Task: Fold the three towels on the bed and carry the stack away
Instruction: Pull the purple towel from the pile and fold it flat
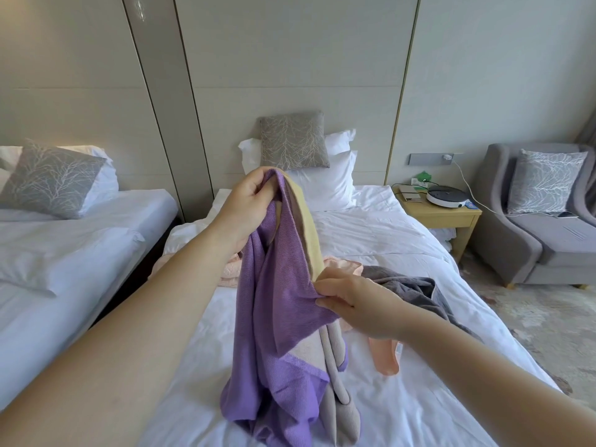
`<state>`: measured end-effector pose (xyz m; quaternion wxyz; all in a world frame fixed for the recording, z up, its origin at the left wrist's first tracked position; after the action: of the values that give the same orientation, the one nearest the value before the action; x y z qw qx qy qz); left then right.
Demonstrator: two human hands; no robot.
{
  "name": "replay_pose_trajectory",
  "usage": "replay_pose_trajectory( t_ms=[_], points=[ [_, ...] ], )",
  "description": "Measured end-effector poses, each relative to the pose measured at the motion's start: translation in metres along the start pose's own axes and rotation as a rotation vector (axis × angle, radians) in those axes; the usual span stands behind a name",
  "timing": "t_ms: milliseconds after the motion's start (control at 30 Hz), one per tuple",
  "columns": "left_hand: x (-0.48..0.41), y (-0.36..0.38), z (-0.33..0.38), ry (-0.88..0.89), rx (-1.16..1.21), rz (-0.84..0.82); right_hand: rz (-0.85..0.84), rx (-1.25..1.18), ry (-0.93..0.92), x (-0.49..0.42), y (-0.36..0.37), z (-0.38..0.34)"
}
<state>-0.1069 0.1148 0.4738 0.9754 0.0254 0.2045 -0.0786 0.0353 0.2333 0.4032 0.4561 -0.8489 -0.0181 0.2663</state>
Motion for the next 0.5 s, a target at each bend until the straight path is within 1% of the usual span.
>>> replay_pose_trajectory(
  t_ms=[100, 233, 300, 333, 433, 500],
  points=[
    [0.001, 0.002, -0.003, -0.009, 0.005, 0.005, 0.056, 0.060, -0.005, -0.003, 0.003, -0.002],
    [0.002, 0.004, -0.004, -0.016, 0.016, 0.012, 0.283, 0.076, 0.092, -0.010, -0.007, 0.005],
    [0.001, 0.005, -0.005, -0.021, 0.022, 0.016, 0.355, 0.128, 0.151, -0.012, -0.012, 0.011],
    [0.000, 0.005, -0.004, -0.020, 0.021, 0.015, 0.353, 0.157, 0.165, -0.013, -0.012, 0.014],
    [-0.001, 0.003, -0.002, -0.007, 0.028, 0.011, 0.273, 0.175, 0.159, -0.017, -0.007, 0.018],
    [-0.002, -0.003, -0.002, -0.011, 0.011, 0.019, 0.273, 0.177, 0.165, -0.018, -0.012, 0.022]
  ],
)
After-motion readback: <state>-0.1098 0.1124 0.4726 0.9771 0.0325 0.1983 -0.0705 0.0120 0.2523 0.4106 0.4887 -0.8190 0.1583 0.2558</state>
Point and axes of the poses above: each hand's wrist, its own x-axis away from the middle knuckle, its own y-axis out of the palm, z = x × y, the point moved 6 cm from there along -x, towards the middle knuckle, and after that the axes turned 13 degrees about z, right-handed, at the moved point
